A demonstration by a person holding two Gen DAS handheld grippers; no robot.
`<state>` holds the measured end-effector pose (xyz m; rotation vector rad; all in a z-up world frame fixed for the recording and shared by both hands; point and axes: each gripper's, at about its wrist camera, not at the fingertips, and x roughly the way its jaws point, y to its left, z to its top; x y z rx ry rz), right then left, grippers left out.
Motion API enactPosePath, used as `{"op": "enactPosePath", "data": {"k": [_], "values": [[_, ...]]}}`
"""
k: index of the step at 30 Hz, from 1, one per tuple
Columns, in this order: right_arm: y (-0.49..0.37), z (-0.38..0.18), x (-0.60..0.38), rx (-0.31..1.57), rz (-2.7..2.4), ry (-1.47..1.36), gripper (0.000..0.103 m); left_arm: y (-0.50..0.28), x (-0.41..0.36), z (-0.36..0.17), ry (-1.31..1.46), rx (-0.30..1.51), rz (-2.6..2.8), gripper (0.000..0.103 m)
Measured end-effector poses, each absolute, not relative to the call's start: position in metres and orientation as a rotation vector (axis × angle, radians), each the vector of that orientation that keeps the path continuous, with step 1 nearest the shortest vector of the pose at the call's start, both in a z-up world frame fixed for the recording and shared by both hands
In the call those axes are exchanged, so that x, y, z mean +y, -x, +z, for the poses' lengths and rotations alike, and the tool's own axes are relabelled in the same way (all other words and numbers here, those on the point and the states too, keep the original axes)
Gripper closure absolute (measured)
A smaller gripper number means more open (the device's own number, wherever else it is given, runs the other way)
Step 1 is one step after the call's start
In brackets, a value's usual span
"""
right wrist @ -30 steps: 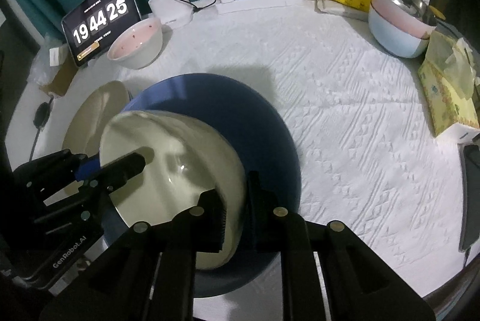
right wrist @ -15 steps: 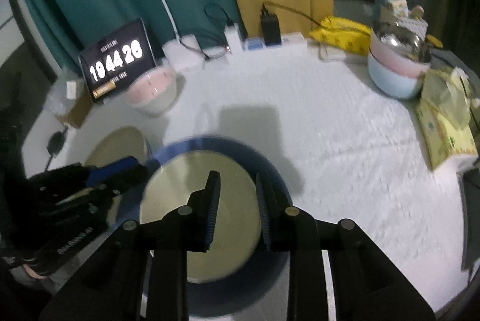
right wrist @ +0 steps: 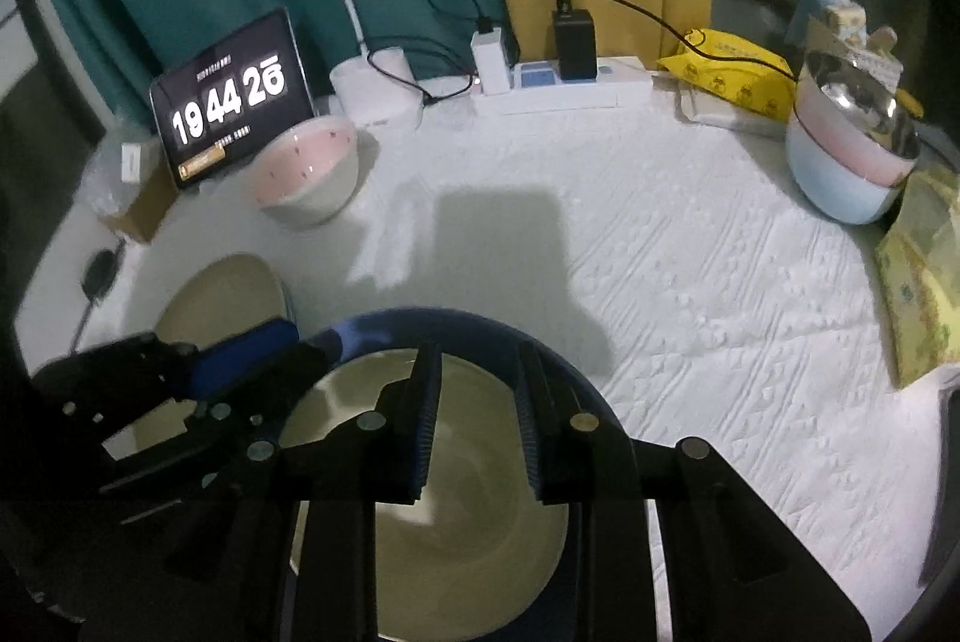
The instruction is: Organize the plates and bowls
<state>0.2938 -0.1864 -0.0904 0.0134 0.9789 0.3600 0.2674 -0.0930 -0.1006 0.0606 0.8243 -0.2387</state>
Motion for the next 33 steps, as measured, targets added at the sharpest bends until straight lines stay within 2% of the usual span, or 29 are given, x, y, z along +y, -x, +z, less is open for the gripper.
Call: {"op": "enactPosePath", "data": {"k": [12, 24, 28, 33], "values": [[-0.295, -0.09, -0.186, 1.034, 0.34, -0.023, 0.077, -0.269, -0.073, -0.096, 0.011, 0.842, -0.276, 0.087], [-0.29, -0.04, -0.146, 0.927, 0.34, -0.019, 0.076, -0.268, -0.022, -0.078, 0.087, 0.797, -0.245, 0.084], [-0.291, -0.028, -0.121, 0.902, 0.354, -0.016, 0.071, -0.27, -0.002, -0.072, 0.102, 0.778, -0.232, 0.082], [-0.299, -0.03, -0.098, 0.903, 0.348, -0.017, 0.07, -0.274, 0.023, -0.068, 0.12, 0.766, -0.219, 0.081]]}}
